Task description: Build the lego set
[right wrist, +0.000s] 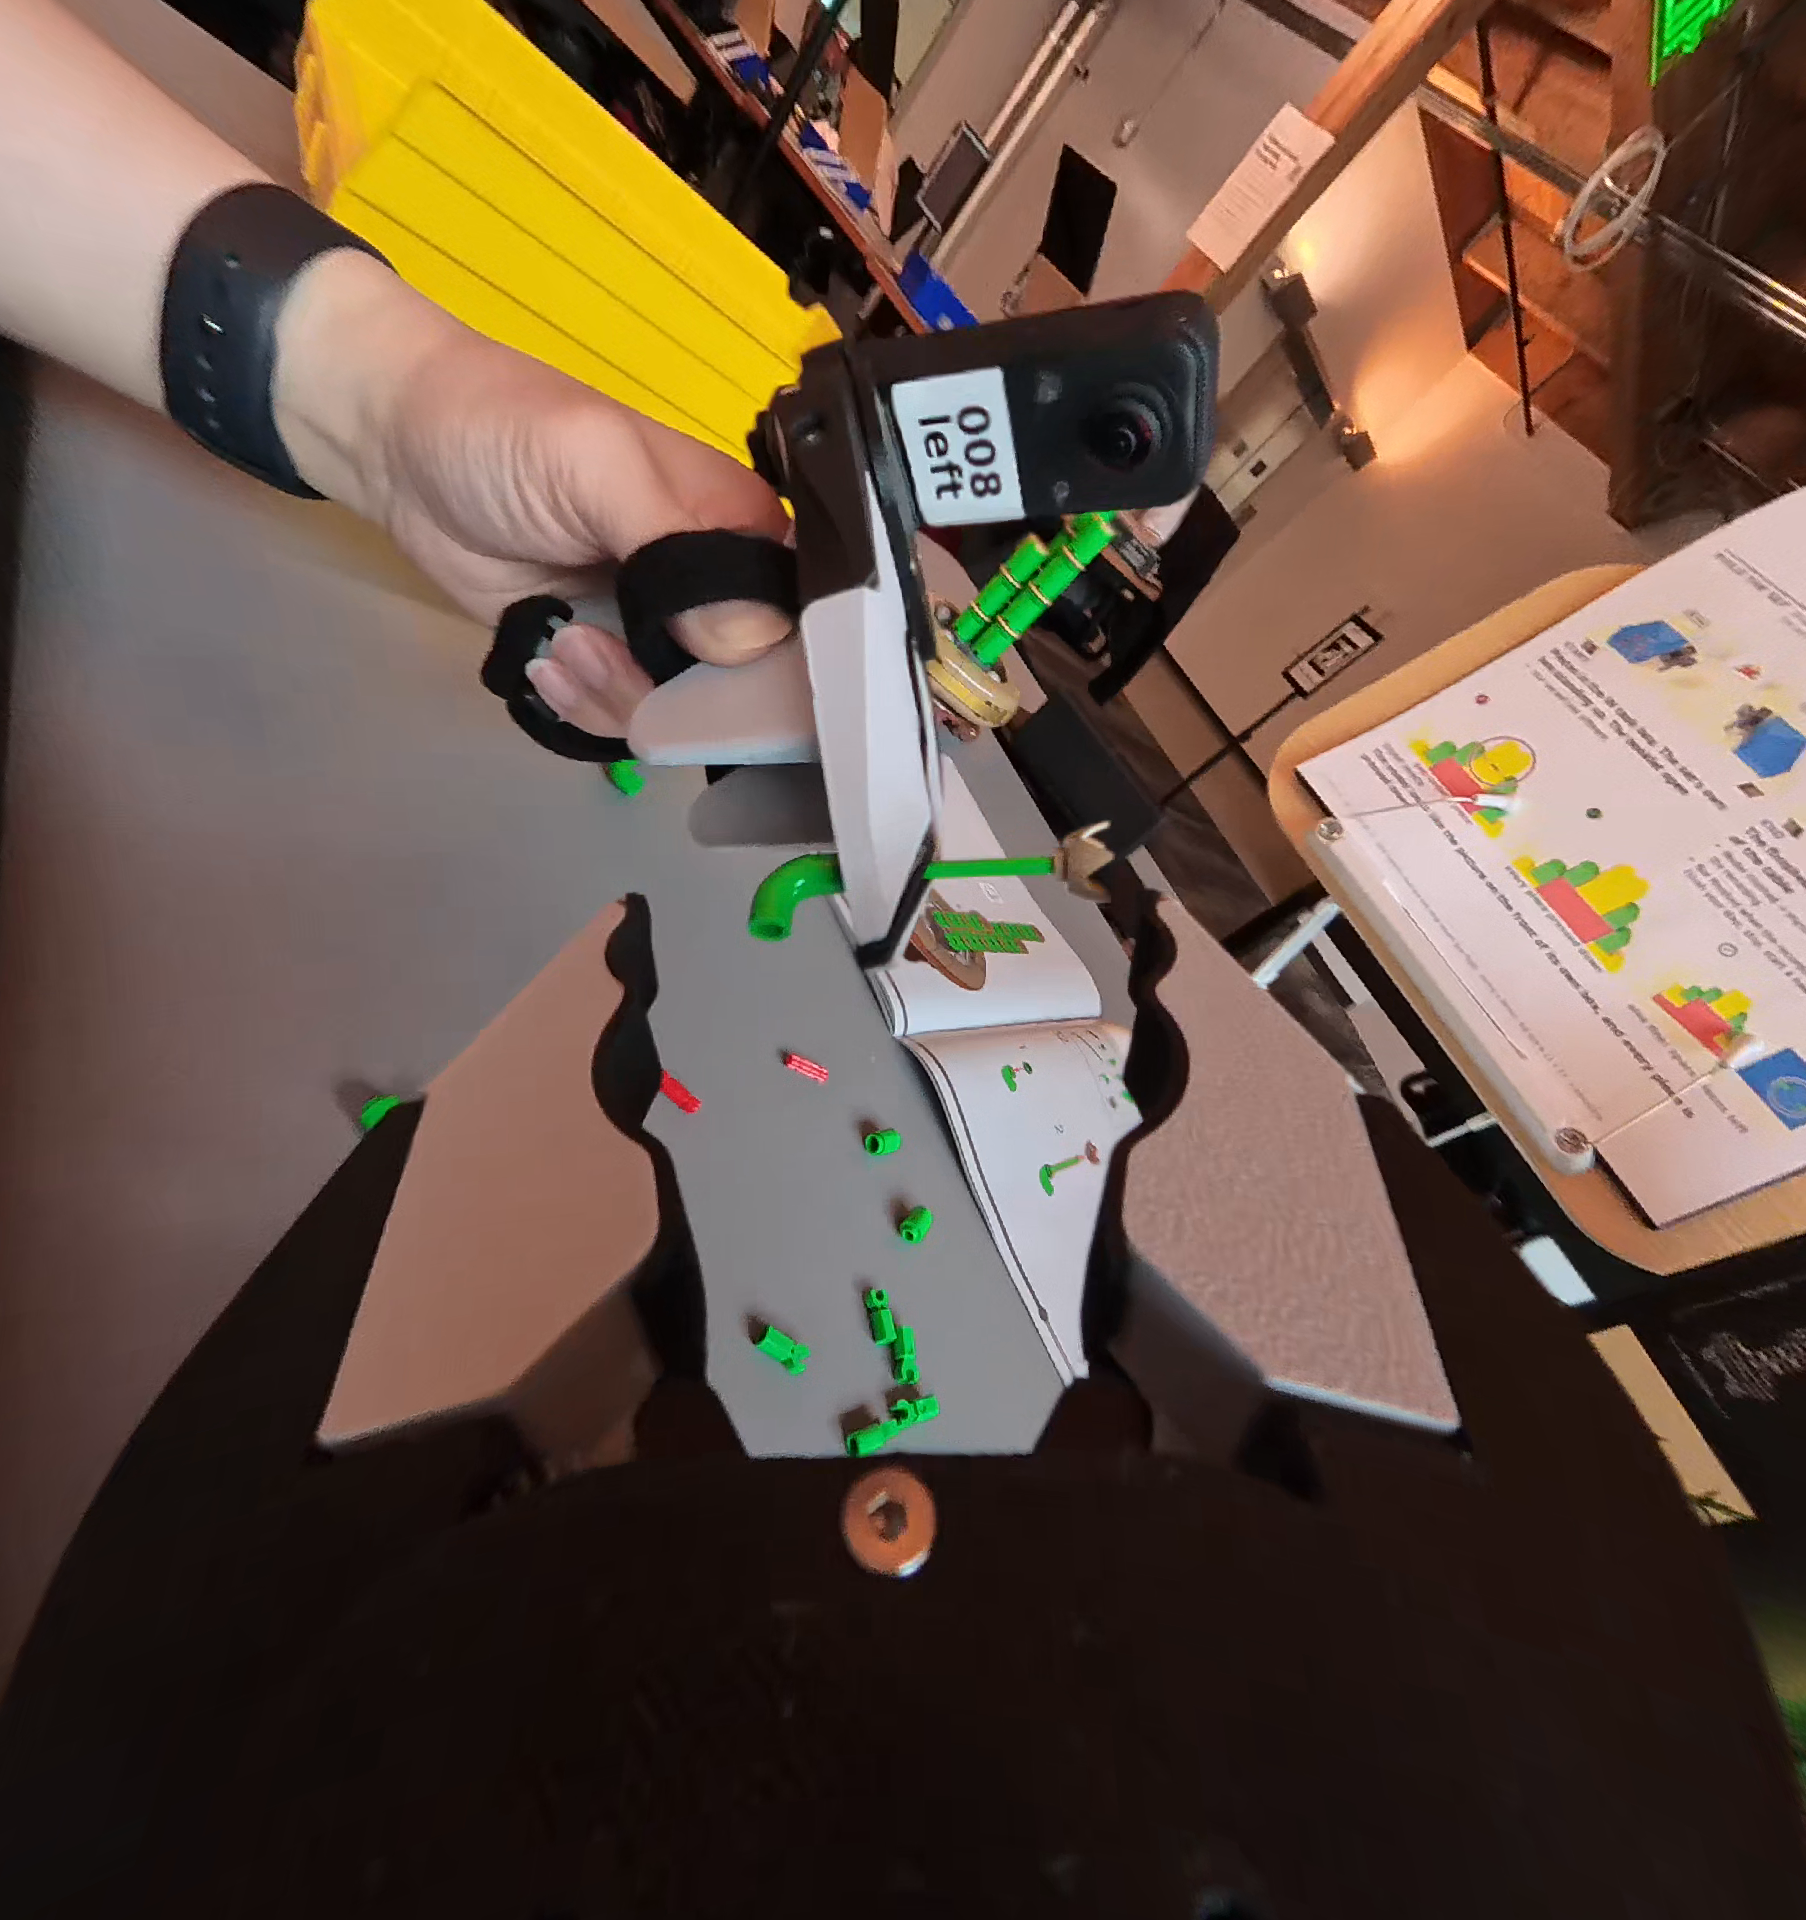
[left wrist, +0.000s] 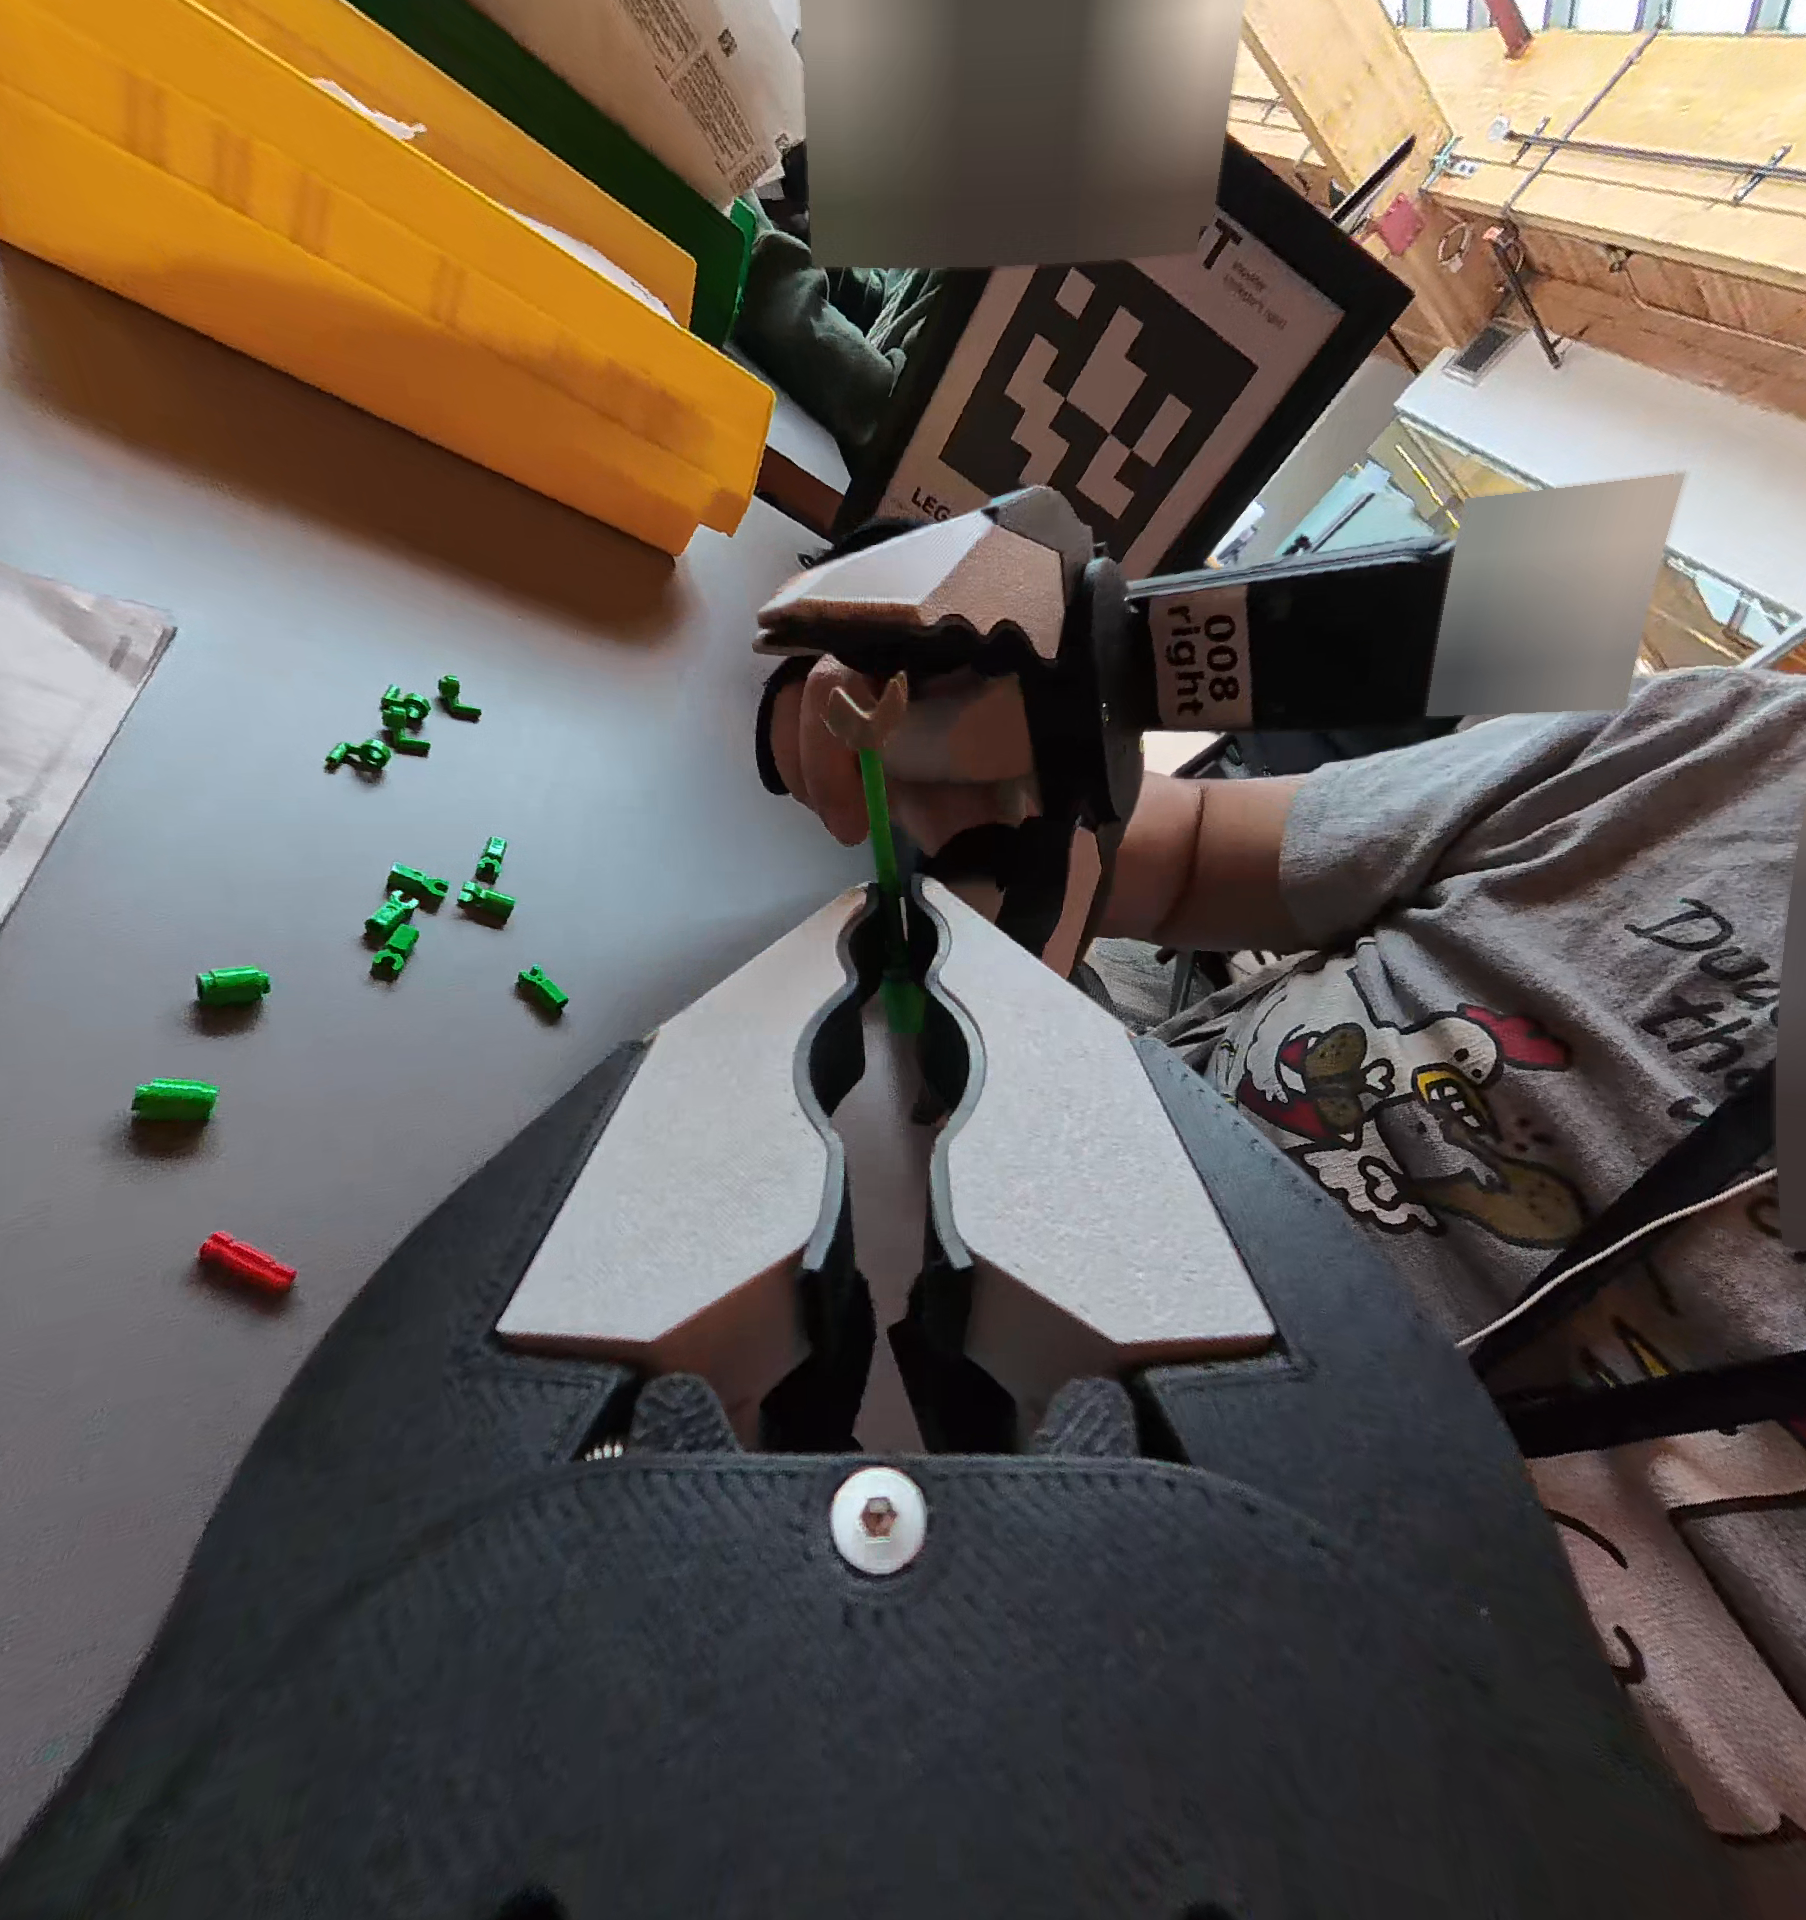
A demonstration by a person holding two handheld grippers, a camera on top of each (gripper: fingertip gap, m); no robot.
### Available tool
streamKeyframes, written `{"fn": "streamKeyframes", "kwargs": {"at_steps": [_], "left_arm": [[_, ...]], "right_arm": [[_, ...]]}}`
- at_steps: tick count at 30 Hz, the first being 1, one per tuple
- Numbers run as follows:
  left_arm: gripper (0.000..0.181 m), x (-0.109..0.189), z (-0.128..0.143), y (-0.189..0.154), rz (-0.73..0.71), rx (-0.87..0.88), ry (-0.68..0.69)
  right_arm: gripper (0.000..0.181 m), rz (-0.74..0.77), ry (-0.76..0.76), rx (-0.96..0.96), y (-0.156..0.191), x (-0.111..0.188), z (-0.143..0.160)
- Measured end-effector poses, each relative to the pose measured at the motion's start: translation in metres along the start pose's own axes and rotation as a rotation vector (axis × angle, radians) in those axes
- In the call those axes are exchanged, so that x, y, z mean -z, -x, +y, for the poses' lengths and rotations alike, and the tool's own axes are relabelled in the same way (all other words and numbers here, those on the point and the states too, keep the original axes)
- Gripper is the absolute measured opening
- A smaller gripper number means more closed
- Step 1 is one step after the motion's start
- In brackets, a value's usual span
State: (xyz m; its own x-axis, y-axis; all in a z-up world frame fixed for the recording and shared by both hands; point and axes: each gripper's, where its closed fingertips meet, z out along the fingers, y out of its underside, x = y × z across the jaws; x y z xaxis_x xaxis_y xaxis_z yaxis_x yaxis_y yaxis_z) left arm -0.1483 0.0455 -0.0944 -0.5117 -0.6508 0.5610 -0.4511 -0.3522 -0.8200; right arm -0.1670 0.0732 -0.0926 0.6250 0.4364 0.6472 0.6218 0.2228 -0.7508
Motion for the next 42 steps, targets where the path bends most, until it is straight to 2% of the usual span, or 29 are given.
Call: {"fn": "streamKeyframes", "kwargs": {"at_steps": [4, 10, 35, 42], "left_arm": [[0.001, -0.005, 0.005, 0.002, -0.008, 0.025, 0.020], [0.001, -0.007, 0.005, 0.005, -0.016, 0.042, 0.015], [0.000, -0.009, 0.010, 0.011, -0.048, 0.065, 0.048], [0.000, -0.014, 0.018, 0.008, -0.036, 0.091, 0.102]], "right_arm": [[0.075, 0.042, 0.018, 0.016, -0.004, -0.002, 0.002], [0.071, 0.028, 0.035, -0.037, -0.004, -0.005, 0.007], [0.070, -0.005, 0.068, -0.078, 0.000, -0.008, 0.017], [0.075, -0.018, 0.100, 0.022, 0.008, -0.011, 0.023]]}}
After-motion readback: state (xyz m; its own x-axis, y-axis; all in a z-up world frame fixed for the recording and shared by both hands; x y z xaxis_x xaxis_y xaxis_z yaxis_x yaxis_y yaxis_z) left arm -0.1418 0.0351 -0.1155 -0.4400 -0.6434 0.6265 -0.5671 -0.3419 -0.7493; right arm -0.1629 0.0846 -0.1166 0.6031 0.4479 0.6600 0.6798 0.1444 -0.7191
